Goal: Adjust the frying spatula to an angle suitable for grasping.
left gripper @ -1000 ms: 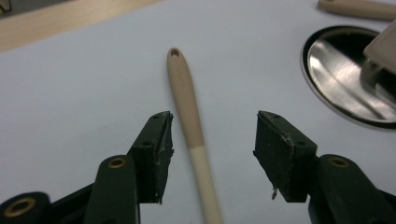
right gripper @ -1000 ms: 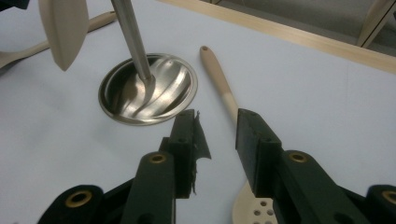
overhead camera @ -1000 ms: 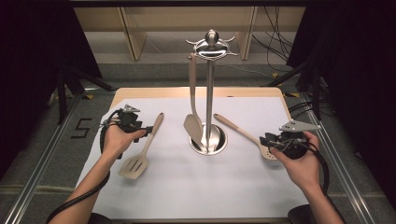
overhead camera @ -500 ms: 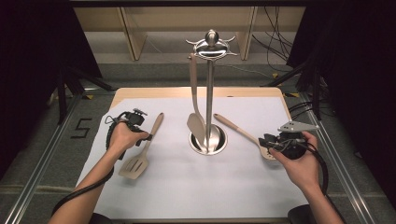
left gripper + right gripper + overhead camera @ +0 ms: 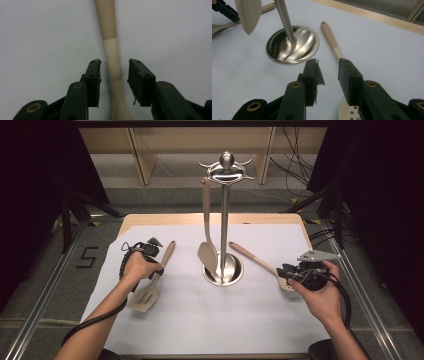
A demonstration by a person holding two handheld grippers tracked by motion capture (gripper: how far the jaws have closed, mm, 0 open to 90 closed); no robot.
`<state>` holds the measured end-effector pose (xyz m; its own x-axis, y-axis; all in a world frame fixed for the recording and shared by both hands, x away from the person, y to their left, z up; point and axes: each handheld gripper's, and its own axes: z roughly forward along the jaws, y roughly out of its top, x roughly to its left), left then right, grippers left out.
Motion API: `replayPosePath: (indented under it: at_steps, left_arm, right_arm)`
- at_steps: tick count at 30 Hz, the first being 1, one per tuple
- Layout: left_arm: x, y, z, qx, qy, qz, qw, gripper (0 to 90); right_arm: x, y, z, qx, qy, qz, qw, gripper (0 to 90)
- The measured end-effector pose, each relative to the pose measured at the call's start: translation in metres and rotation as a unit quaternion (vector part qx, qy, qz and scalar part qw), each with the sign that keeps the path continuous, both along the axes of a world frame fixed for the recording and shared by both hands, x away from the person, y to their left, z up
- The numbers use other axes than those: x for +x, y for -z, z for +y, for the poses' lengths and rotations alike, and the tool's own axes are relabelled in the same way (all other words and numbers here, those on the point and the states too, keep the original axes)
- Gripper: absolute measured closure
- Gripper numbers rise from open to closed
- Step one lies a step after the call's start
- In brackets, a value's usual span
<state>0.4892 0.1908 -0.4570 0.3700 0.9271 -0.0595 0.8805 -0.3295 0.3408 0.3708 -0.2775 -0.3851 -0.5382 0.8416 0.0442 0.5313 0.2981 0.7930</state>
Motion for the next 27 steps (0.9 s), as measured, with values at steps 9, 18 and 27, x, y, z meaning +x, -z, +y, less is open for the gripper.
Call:
replayPosePath:
  at_steps: [9, 18, 27]
  left_arm:
    - [0.0022, 0.0035, 0.001, 0.029, 0.013, 0.009, 0.9995, 64.0]
    - [0.0033, 0.005, -0.0038, 0.036, -0.002, 0.027, 0.999, 69.4]
    - [-0.0019, 0.0039, 0.0018, 0.031, -0.012, 0.044, 0.9985, 78.0]
  right_arm:
    - [0.0001, -0.0002, 0.0009, 0.001, -0.002, 0.004, 1.0, 68.3]
    - [0.0004, 0.0004, -0.0009, -0.003, -0.009, 0.003, 1.0, 68.1]
    - [-0.0016, 0.0012, -0.0024, 0.003, -0.005, 0.007, 1.0, 68.1]
